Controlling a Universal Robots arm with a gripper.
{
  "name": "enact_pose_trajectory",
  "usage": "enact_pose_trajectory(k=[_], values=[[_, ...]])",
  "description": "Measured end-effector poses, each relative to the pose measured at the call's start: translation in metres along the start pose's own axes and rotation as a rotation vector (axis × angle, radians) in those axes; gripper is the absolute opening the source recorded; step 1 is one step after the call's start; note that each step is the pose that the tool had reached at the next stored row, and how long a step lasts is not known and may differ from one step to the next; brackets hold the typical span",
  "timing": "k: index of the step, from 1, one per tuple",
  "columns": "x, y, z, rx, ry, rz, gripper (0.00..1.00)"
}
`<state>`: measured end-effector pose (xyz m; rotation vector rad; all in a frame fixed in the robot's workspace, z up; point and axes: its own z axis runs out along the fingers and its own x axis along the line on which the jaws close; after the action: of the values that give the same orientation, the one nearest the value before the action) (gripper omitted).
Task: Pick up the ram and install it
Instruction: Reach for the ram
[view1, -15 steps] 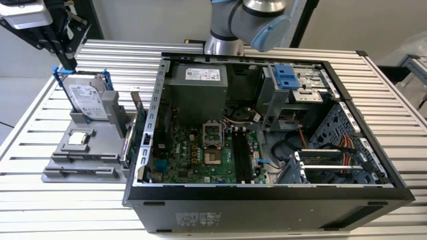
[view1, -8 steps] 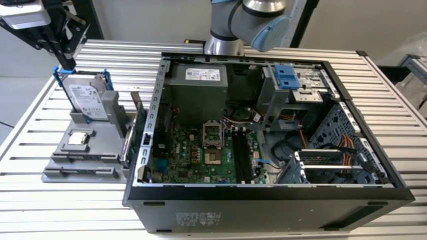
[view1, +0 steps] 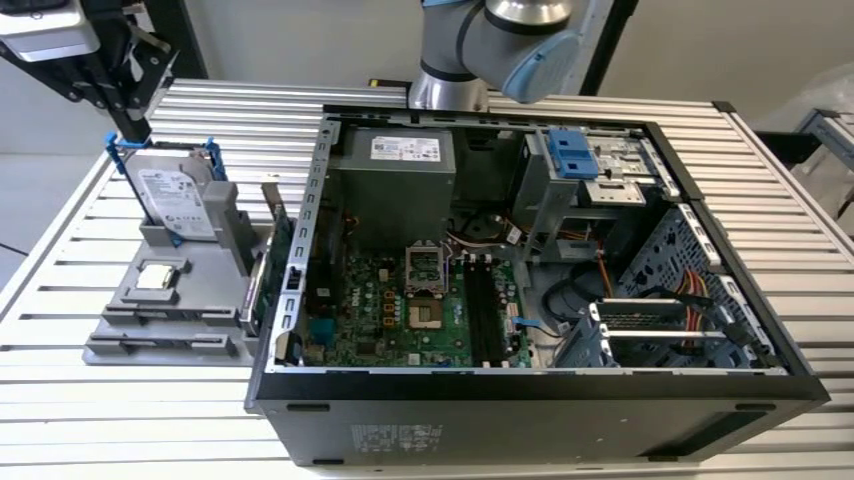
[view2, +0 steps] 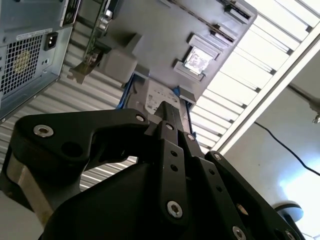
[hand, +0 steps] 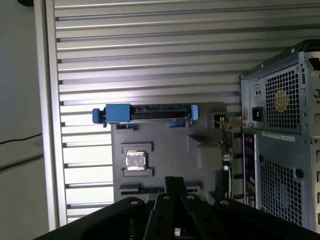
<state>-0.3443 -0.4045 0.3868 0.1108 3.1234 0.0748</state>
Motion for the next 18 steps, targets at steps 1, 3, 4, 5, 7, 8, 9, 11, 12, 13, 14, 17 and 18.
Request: enact_pose_trajectory(k=[1,3,4,5,7,8,9,11,12,13,14,17,18], values=[[-0.0001,-0.0006,0.0,0.0,0.0,0.0,0.0],[-0.0002,-0.002,-0.0001,0.0,0.0001,0.0,0.0],[-0.0003,-0.0029,-0.0001,0.0,0.0002,0.0,0.0],[-0.0003,-0.0037,-0.0001,0.0,0.0002,0.0,0.0],[-0.0005,-0.0053,-0.0002,0.0,0.0004,0.0,0.0],[-0.0005,-0.0062,-0.0003,0.0001,0.0005,0.0,0.0],[-0.0006,-0.0069,-0.0003,0.0001,0.0008,0.0,0.0],[-0.0007,-0.0084,-0.0004,0.0001,0.0011,0.0,0.0],[-0.0008,-0.0092,-0.0004,0.0001,0.0013,0.0,0.0],[-0.0009,-0.0099,-0.0004,0.0,0.0015,0.0,0.0],[-0.0009,-0.0107,-0.0005,0.0001,0.0019,0.0,0.0],[-0.0012,-0.0131,-0.0006,0.0002,0.0031,0.0,0.0],[-0.0013,-0.0139,-0.0006,0.0002,0.0034,0.0,0.0]])
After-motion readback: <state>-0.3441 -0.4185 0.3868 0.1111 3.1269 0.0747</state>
